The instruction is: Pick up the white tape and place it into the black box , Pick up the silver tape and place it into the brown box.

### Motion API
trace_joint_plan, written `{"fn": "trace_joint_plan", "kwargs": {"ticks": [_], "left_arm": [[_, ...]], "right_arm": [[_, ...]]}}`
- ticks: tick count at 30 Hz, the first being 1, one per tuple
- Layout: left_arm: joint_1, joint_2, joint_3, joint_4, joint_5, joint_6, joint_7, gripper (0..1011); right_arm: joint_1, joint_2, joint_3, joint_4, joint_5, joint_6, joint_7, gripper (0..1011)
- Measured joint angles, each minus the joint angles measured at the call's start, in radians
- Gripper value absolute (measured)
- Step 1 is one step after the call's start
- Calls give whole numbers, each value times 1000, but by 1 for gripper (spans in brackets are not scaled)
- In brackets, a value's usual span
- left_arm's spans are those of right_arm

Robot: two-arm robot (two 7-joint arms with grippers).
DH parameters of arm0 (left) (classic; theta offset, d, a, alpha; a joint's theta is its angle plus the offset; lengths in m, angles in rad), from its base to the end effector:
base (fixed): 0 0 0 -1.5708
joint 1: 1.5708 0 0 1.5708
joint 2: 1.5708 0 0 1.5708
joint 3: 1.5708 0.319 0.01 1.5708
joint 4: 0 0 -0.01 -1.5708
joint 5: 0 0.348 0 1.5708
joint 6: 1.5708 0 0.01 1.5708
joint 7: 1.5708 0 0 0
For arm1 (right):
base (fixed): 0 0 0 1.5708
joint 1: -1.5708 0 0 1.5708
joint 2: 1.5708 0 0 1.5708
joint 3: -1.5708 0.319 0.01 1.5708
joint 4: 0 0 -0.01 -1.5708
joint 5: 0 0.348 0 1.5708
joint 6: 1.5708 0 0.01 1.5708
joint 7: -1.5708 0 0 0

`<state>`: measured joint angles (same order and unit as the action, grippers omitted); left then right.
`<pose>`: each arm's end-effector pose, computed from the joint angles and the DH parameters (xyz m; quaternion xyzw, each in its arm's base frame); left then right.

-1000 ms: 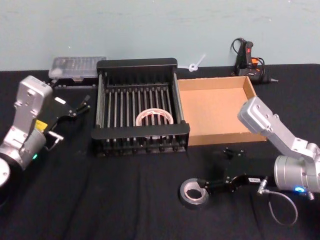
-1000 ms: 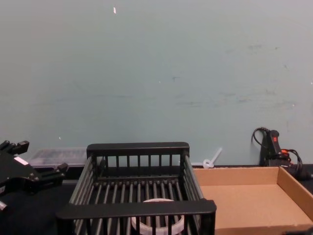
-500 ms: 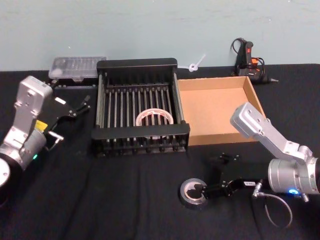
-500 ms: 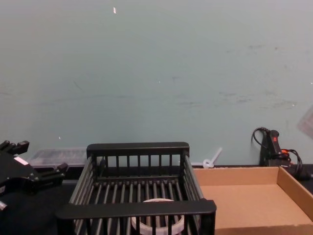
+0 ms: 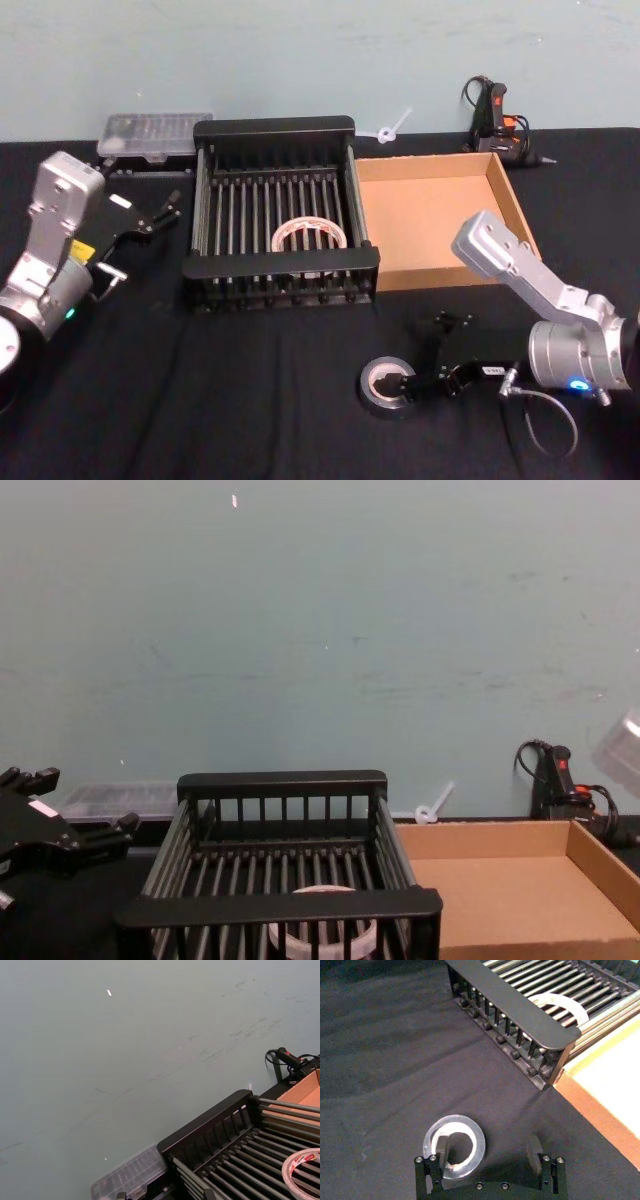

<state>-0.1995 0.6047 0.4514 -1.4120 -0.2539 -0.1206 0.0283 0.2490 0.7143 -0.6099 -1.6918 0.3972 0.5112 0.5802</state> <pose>0.3999 0.0888 -0.3332 0.1415 -0.1325 0.5799 0.7913 0.3777 -0.0307 -0.2730 -0.3112 0.0950 -0.2479 0.9125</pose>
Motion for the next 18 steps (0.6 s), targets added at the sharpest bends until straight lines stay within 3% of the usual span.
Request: {"fn": "trace_joint_plan", "kwargs": {"ticks": [18], "left_arm": [[0,0,0,0,0,0,0,1002]], "right_arm": [[26,-23,-28,40,-21,2,3,1000]]}}
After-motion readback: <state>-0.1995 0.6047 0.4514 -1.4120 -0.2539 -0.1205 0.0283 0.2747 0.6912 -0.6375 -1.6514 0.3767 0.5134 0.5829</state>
